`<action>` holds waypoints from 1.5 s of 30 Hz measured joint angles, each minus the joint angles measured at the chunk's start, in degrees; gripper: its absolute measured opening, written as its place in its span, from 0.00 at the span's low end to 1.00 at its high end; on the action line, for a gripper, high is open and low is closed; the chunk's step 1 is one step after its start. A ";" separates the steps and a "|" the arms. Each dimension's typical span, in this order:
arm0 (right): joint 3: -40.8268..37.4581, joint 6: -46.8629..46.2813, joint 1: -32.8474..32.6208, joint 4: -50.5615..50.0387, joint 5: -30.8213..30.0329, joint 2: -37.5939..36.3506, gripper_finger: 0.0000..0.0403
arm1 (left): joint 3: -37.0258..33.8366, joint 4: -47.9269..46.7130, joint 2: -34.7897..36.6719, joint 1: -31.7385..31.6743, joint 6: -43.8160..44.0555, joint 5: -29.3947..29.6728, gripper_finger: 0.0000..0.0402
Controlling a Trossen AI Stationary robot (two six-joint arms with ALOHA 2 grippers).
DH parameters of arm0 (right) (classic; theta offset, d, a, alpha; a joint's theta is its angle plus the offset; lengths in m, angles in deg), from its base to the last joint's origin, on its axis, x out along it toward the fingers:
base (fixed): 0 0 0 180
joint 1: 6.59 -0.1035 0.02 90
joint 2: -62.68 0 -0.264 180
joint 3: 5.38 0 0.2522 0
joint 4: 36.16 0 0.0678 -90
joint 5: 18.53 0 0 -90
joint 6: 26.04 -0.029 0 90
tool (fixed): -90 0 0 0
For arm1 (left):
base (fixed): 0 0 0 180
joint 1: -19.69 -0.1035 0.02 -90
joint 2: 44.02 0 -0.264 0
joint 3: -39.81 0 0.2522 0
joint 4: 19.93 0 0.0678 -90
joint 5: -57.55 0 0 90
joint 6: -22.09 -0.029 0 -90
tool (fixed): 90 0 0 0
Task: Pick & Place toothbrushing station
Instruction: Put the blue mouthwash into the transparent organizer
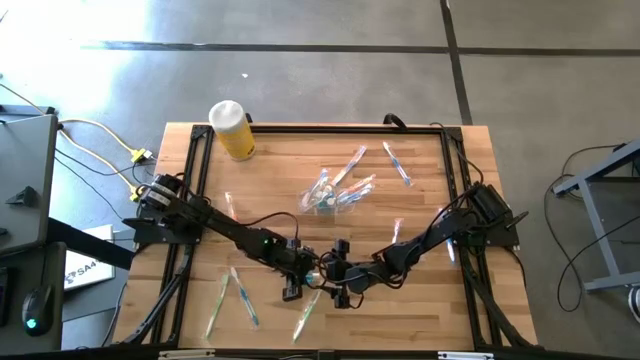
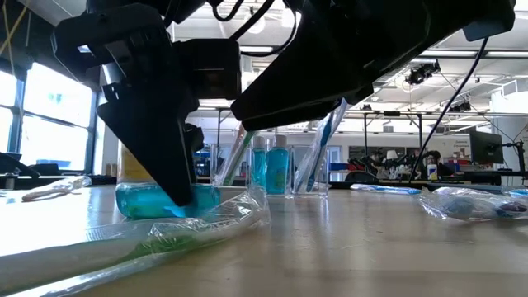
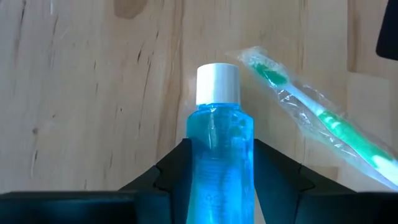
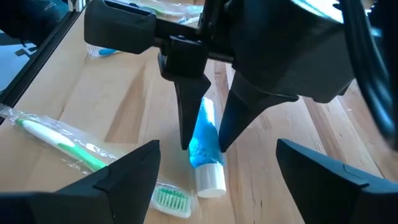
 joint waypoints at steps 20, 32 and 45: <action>0.01 -1.32 -0.06 -1.60 0.39 -0.01 0.78 | 0.00 -0.02 -0.02 0.11 0.15 1.19 0.26; 0.02 -4.47 5.78 -5.22 9.15 1.01 0.78 | 0.00 1.61 -0.22 -0.86 2.63 -0.99 0.21; 0.07 -5.38 5.90 0.66 13.43 7.50 0.78 | 0.00 3.19 -0.68 -1.75 3.23 -0.21 0.21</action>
